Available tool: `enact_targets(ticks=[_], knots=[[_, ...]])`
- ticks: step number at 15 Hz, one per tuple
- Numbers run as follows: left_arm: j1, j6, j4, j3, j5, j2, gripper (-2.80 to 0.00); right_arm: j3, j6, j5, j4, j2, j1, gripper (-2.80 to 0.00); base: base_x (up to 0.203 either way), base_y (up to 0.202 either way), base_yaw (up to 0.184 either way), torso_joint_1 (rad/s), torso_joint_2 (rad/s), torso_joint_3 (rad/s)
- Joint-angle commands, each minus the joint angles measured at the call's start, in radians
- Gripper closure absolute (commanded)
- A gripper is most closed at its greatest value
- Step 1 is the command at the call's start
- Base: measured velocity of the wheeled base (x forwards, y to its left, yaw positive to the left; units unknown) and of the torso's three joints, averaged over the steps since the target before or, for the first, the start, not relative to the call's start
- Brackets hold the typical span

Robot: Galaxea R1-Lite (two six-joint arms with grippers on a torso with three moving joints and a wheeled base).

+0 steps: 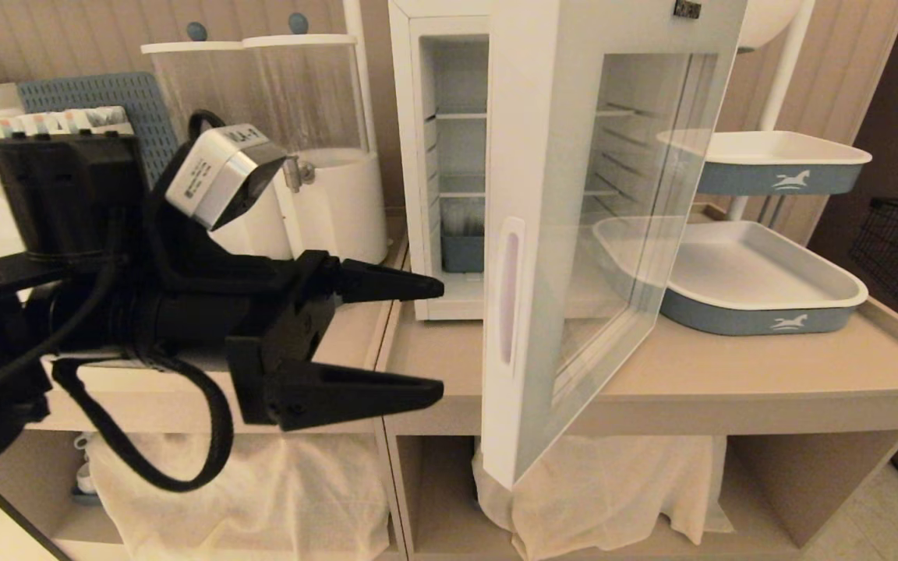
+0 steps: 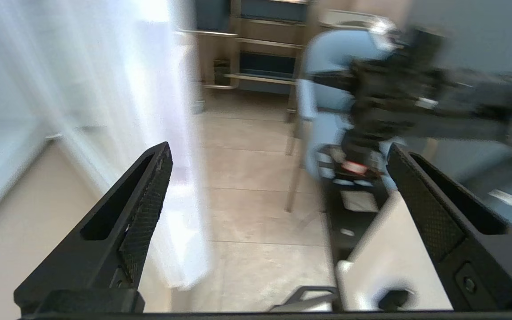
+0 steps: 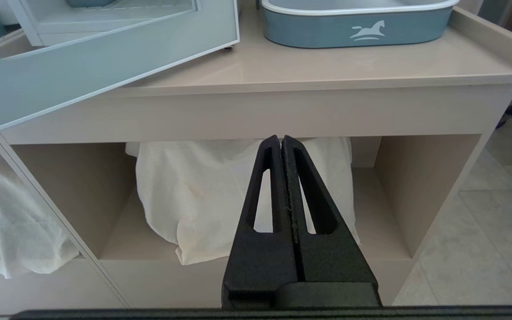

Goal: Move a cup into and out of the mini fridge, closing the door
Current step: Open the freezer door

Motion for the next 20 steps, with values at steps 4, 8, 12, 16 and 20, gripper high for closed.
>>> enact_targets(ticks=[4,8,12,16,20], knots=[[0.026,-0.011,-0.004,-0.205,0.069,0.263,-2.80,0.000,0.000,0.000,0.000,-0.002,0.001,0.00,0.000,0.000,0.000,0.000,0.00,0.000],[0.032,-0.047,0.008,-0.373,0.070,0.408,-2.80,0.000,0.000,0.000,-0.001,-0.002,0.001,0.00,0.000,0.000,0.000,0.000,0.00,0.000],[0.030,-0.094,0.002,-0.375,-0.086,0.391,-2.80,0.000,0.000,0.000,0.000,-0.002,0.001,0.00,0.000,0.000,0.000,0.000,0.00,0.000],[-0.003,-0.098,0.004,-0.347,-0.126,0.348,-2.80,0.000,0.000,0.000,0.000,-0.002,0.001,0.00,0.000,0.000,0.000,0.000,0.00,0.000],[-0.005,-0.097,0.002,-0.302,-0.192,0.303,-2.80,0.000,0.000,0.000,0.002,-0.002,0.001,0.00,0.000,0.000,0.000,0.000,0.00,0.000]])
